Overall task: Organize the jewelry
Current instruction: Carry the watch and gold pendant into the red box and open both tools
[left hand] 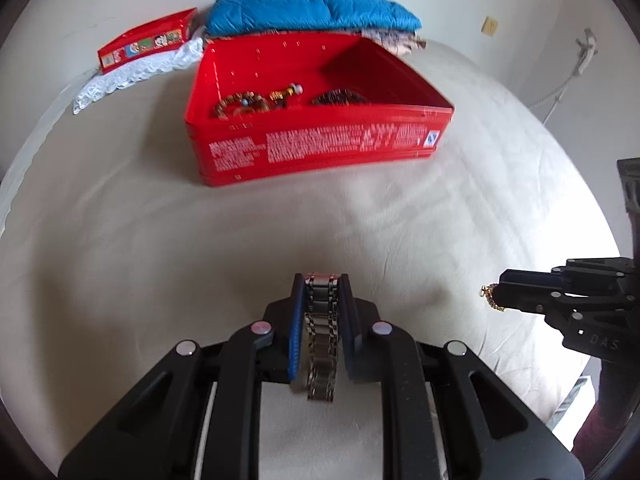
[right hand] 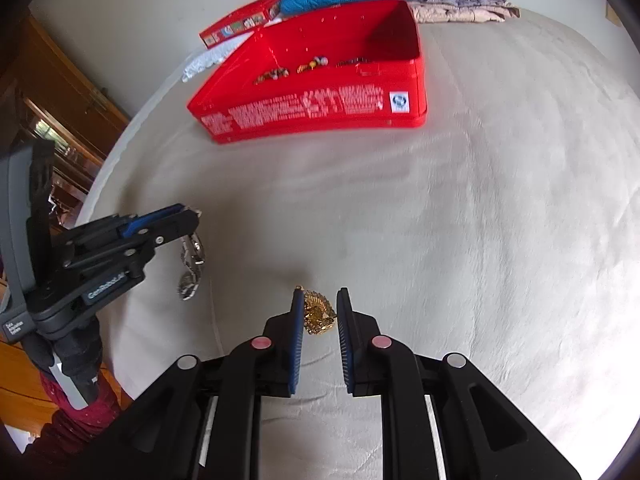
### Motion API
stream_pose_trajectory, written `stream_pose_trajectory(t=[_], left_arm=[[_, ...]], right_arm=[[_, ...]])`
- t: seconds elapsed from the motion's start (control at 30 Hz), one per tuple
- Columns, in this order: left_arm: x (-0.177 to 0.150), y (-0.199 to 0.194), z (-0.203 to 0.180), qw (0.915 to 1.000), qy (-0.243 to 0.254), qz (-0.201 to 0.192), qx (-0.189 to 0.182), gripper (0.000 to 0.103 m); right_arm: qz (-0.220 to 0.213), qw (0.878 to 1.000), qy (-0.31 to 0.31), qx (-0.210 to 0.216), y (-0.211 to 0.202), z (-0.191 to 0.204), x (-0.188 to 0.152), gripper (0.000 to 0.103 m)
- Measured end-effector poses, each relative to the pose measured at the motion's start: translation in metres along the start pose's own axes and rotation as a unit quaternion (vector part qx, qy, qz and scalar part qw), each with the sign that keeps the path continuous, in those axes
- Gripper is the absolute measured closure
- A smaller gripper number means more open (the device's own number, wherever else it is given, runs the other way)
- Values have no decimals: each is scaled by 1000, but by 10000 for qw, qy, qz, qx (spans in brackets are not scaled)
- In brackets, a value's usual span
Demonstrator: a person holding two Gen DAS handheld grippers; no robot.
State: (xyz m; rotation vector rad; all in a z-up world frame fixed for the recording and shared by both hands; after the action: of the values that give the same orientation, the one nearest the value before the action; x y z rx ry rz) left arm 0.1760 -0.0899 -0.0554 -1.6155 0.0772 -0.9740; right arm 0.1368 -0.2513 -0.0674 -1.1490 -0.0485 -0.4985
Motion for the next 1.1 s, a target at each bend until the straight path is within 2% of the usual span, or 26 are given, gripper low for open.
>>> stream_pose_trajectory(t=[0.37, 0.57, 0.9, 1.1], left_arm=[[24, -44, 13, 9968, -235, -761, 27, 89], [45, -58, 17, 9946, -277, -999, 28, 89], [114, -74, 40, 9869, -433, -1543, 199, 89], [156, -45, 60, 9860, -505, -1539, 391, 89]], right_arm=[[-271, 9994, -10, 200, -21, 10, 28, 87], [-481, 9984, -48, 282, -40, 21, 55, 87], [-838, 9955, -79, 431, -45, 50, 127, 87], [-814, 9964, -6, 216, -13, 53, 175, 87]])
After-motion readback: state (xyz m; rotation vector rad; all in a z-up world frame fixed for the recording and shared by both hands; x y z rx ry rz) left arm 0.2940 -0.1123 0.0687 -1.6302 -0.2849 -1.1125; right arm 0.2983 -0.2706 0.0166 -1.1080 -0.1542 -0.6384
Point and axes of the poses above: each gripper's, at about its wrist camera, not at the fingertips, and y roughly the way its jaws point, z to its left, x to its top, the point moved 5 cm from there along y, roughly the way its jaws point, and after that the axes turned 15 degrees about y, right-handed, at the moved point
